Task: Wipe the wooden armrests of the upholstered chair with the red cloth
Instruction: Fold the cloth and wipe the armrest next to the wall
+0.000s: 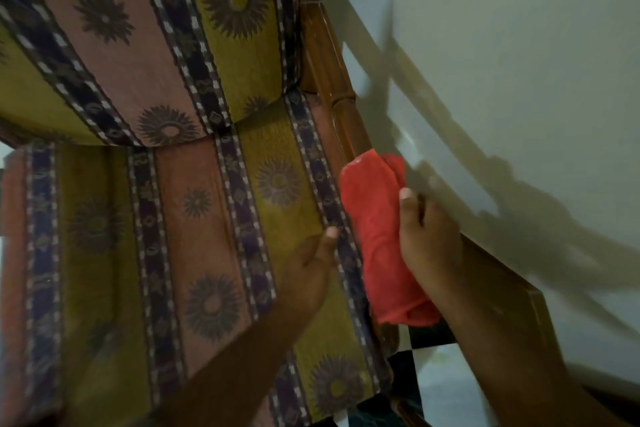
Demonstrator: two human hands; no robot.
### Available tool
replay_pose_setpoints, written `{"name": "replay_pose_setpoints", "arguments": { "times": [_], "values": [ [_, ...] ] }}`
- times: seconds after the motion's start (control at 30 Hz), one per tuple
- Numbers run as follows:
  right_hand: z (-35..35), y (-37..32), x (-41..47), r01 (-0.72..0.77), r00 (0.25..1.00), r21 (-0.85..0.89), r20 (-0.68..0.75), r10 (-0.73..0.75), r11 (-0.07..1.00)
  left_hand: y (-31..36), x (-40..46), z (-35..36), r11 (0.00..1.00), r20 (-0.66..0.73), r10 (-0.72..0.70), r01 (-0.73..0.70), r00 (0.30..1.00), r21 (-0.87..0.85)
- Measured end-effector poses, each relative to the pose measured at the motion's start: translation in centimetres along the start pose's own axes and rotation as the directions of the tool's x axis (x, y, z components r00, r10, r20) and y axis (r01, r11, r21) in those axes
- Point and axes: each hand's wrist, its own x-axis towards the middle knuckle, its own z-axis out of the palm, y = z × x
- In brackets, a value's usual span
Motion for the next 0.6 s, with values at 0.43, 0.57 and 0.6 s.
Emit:
{"name": "replay_pose_setpoints", "arguments": {
  "times": [0.43,0.57,0.6],
  "values": [
    [1.3,-7.8,-4.7,0.077,0.997,0.326,0.0,-0.081,0.942,3.8,-5.1,-4.1,0.987,-0.175,0.145,-0.154,0.974,-0.035],
    [5.5,-13.6,-9.5,0.107,0.991,0.429,0.022,-0.129,0.897,4.4,-8.0,-12.5,0.967,-0.327,0.244,-0.254,0.913,0.012],
    [6.3,-15.1,-10.8,0.119,0.99,0.459,0.016,-0.142,0.881,4.5,-8.8,-14.4,0.959,-0.357,0.271,-0.281,0.894,0.023]
  ]
}}
